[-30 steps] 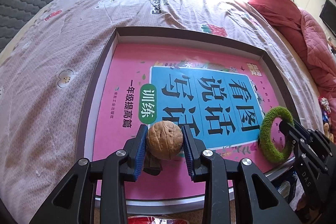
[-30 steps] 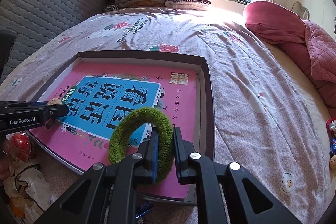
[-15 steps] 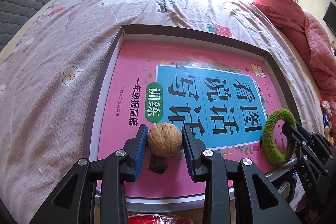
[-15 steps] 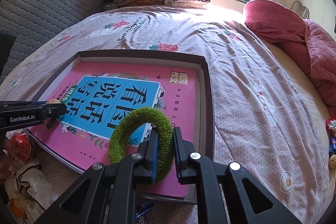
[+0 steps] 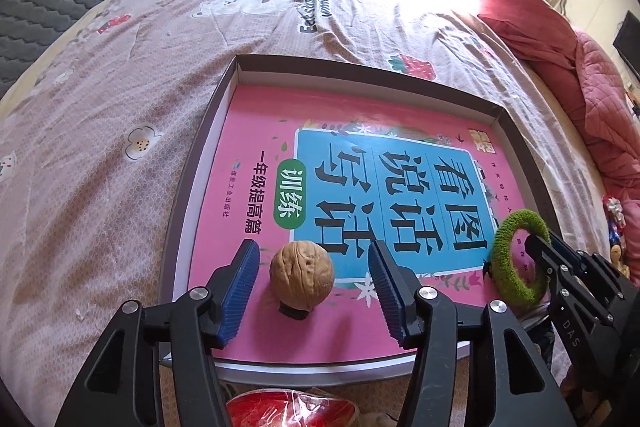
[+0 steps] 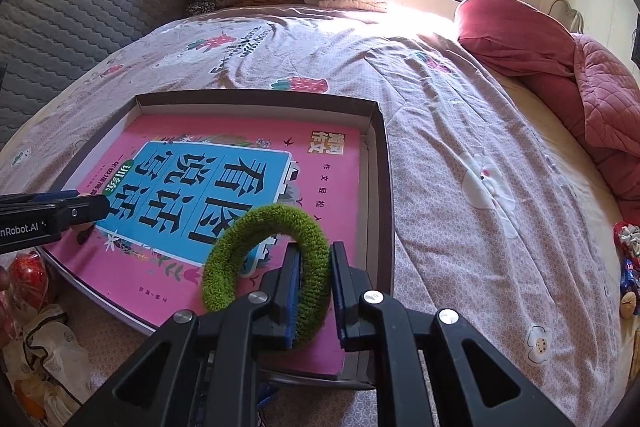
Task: Organize objects
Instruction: 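Open left tool to drop walnut on the book while right tool releases the ring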
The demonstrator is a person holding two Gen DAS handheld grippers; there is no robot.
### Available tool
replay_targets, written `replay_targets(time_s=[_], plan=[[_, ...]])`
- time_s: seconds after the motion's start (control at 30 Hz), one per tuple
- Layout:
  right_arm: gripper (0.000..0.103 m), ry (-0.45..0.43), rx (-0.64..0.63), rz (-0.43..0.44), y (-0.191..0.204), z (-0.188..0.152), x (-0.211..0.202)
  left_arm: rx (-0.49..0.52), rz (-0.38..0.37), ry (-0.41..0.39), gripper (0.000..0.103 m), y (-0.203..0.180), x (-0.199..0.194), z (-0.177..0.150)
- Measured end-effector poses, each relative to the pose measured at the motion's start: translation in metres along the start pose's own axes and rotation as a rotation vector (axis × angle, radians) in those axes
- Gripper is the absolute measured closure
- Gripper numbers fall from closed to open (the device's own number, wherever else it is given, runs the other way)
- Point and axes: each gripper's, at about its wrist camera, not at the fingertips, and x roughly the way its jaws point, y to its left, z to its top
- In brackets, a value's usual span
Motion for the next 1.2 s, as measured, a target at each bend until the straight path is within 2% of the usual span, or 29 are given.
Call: replay_targets(time_s=[0.1, 0.4, 0.6, 1.2], plan=[[0.082, 0.013, -0.016, -0.007, 0.001, 0.0, 0.002, 0.005, 0.001, -0.012, 0.038, -0.002, -0.006, -0.002], [0.067, -0.079, -0.039, -0.001, 0.005, 0.007, -0.024, 0.019, -0.007, -0.059, 0.033, -0.007, -0.03, -0.01], [0.065, -0.1, -0.04, 0.017, 0.008, 0.011, -0.036, 0.04, 0.032, -0.102, 0.032, -0.008, -0.046, -0.018], [0.057, -0.196, -0.068, 0.113, 0.025, 0.011, -0.099, 0.031, 0.034, -0.179, 0.026, -0.007, -0.109, -0.046]])
